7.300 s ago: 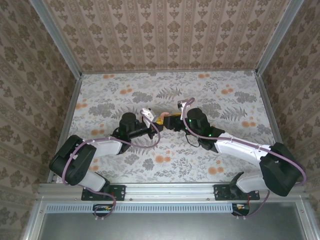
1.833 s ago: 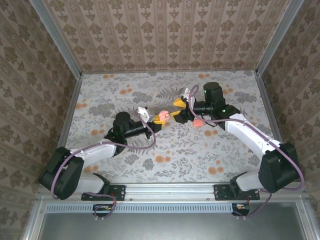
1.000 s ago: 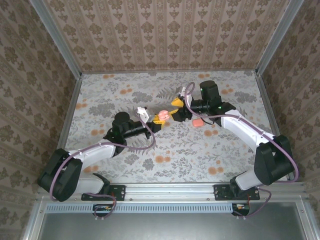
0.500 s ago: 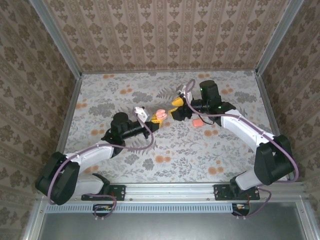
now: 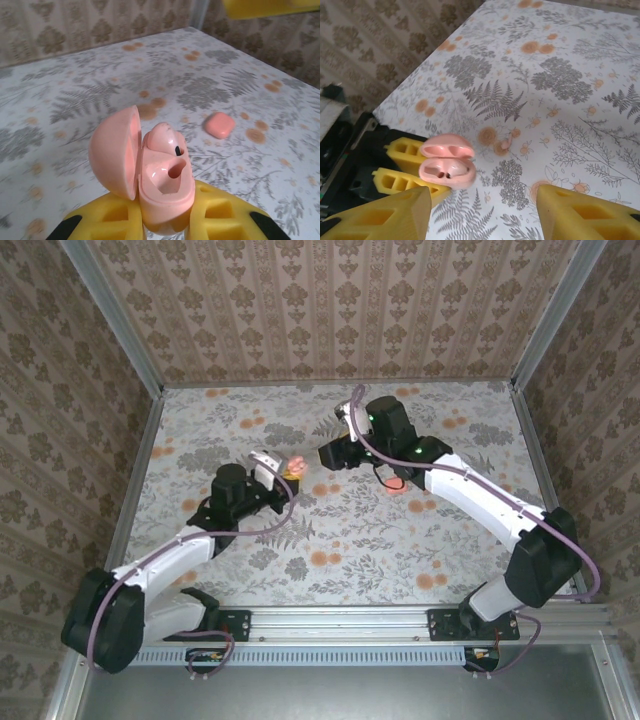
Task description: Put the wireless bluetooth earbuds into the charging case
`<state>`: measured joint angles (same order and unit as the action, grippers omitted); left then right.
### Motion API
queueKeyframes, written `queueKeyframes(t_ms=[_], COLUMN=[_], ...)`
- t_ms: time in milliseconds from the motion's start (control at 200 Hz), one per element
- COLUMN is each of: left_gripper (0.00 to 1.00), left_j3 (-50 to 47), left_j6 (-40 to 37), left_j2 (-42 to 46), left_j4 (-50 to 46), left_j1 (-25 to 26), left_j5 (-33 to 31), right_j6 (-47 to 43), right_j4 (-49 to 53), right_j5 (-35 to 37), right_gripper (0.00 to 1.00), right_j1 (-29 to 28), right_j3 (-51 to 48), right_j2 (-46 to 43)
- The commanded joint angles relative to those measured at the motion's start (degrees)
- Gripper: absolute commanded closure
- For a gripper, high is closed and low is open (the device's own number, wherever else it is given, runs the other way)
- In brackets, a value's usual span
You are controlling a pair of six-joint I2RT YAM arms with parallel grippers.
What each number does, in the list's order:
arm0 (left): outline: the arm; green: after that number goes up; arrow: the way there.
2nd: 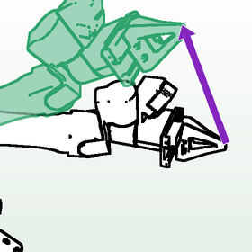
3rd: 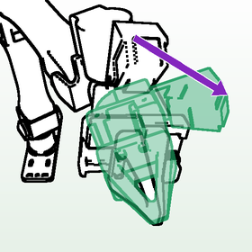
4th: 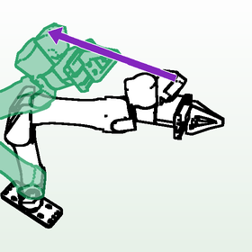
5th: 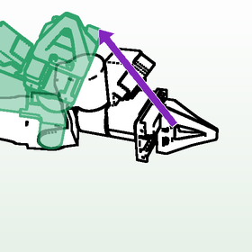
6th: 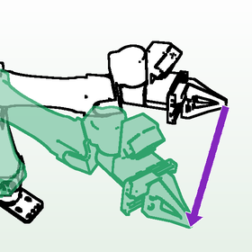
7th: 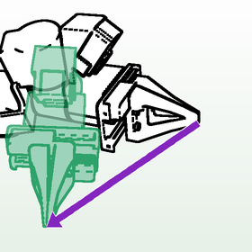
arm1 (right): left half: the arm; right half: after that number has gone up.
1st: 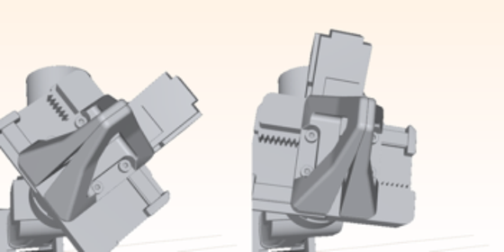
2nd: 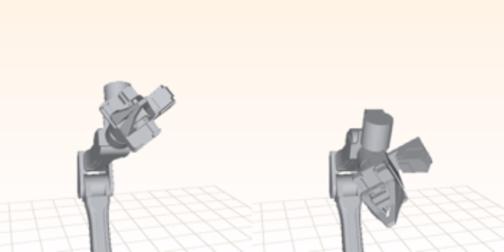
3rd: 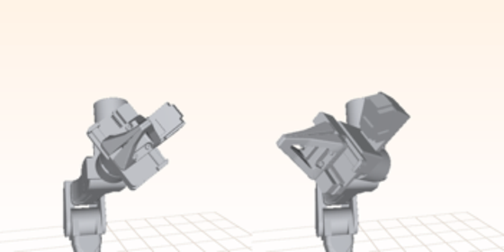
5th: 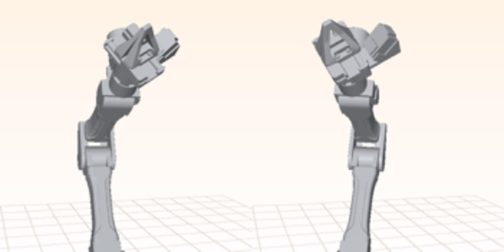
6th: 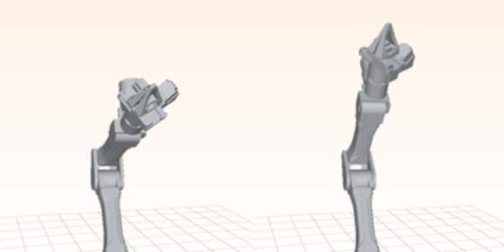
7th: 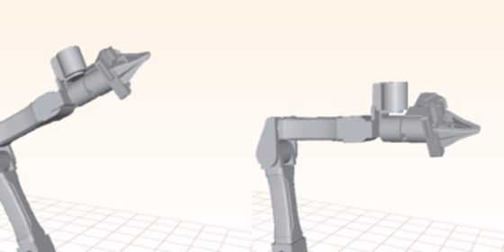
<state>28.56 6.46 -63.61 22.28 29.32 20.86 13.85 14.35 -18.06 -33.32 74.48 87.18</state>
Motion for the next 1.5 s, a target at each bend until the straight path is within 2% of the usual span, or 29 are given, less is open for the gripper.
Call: queueKeyframes(t_ms=[0, 290, 595, 785, 1095, 1495], left_gripper=[0.9, 0.9, 0.89, 0.89, 0.89, 0.89], left_j3=[0.3, 2.1, 3.7, 4.0, 2.8, 3.3], left_j6=[4.1, 8.7, 10.5, 11.2, 12.2, 11.6], left_j2=[3.7, 9.0, 11.8, 13.3, 13.9, 14.7], left_j4=[-6.5, -18.6, -25.7, -27.5, -26.7, -26.3], left_j1=[-2.5, -11.0, -19.3, -23.2, -24.3, -24.6], left_j5=[-3.8, -7.1, -6.5, -6.2, -4.7, -4.3], right_j6=[12.9, 22.7, 21.0, 20.5, 19.4, 19.1], right_j4=[2.0, 4.1, 11.7, 12.5, 11.4, 9.8], right_j5=[7.0, 11.5, 17.5, 17.5, 16.5, 16.5], right_gripper=[0.45, 0.47, 0.48, 0.48, 0.48, 0.5], right_j1=[-0.2, -3.3, -8.4, -10.1, -11.6, -12.3], right_j3=[3.1, 10.7, 25.4, 31.5, 35.8, 36.7], right_j2=[3.5, 14.4, 30.9, 39.0, 46.6, 50.1])
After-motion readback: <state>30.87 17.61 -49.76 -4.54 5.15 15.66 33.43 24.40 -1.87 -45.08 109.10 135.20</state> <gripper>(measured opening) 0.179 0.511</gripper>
